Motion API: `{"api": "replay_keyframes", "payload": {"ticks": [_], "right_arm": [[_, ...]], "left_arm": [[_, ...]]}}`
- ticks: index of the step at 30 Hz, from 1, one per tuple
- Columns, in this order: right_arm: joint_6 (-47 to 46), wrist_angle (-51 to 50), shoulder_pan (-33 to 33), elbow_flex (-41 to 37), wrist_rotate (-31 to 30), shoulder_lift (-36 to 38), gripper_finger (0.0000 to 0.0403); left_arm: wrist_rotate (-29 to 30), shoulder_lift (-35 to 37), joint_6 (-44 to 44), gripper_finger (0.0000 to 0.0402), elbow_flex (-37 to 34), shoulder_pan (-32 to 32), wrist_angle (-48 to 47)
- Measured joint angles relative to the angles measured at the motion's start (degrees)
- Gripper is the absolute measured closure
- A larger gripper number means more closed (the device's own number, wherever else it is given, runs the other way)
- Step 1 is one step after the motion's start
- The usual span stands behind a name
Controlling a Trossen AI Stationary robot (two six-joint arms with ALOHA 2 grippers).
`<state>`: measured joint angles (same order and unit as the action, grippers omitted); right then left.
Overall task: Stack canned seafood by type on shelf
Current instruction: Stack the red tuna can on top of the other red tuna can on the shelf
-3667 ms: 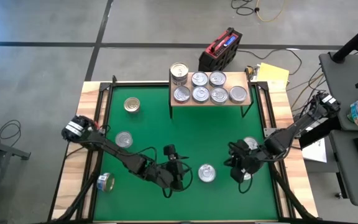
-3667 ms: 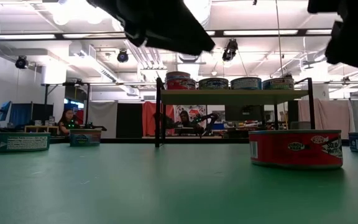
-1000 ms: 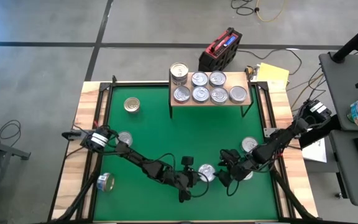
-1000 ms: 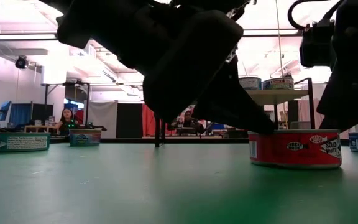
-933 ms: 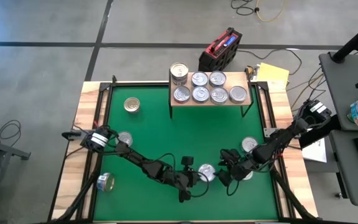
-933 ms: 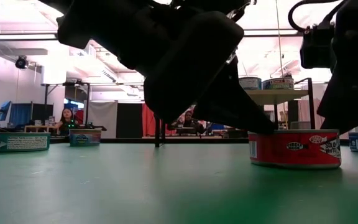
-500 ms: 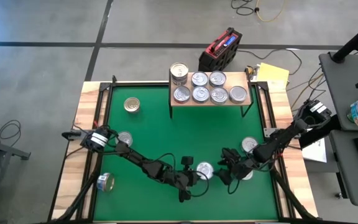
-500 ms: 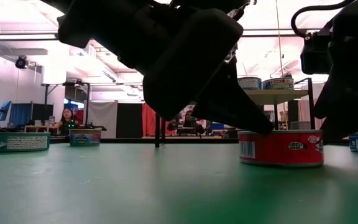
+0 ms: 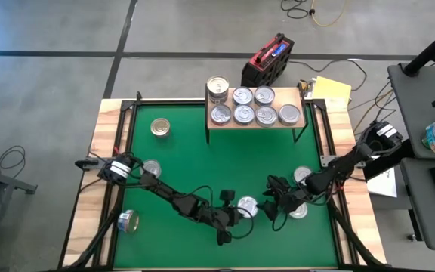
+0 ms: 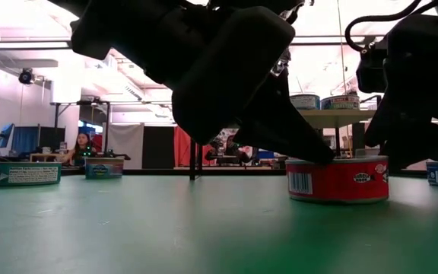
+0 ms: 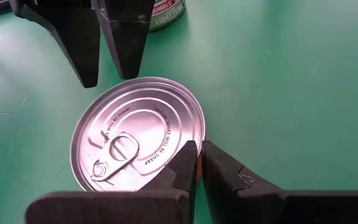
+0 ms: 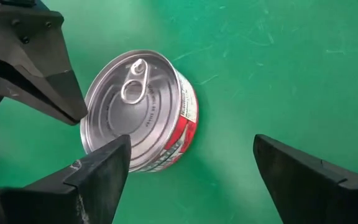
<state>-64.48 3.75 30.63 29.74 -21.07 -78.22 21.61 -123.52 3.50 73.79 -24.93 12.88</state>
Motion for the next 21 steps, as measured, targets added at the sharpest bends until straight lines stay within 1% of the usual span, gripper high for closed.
{"api": "replay_keyframes", "payload": {"ticks": [7,12,17,21], "right_arm": [[1.0,1.58,0.05,0.02,0.02,0.0,0.0061],[3.2,5.15,0.07,0.02,0.06,0.0,0.006],[4.67,5.92,0.07,0.02,0.05,0.0,0.006],[10.04,6.6,0.07,0.02,0.03,0.0,0.006]], "left_arm": [[-0.25,-0.07,0.29,0.0396,-0.64,-0.44,0.57],[-0.42,-0.22,0.29,0.0396,-0.8,-0.45,0.39],[-0.35,-0.35,0.29,0.0396,-0.92,-0.4,0.23],[-0.35,-0.35,0.29,0.0396,-0.96,-0.41,0.38]]}}
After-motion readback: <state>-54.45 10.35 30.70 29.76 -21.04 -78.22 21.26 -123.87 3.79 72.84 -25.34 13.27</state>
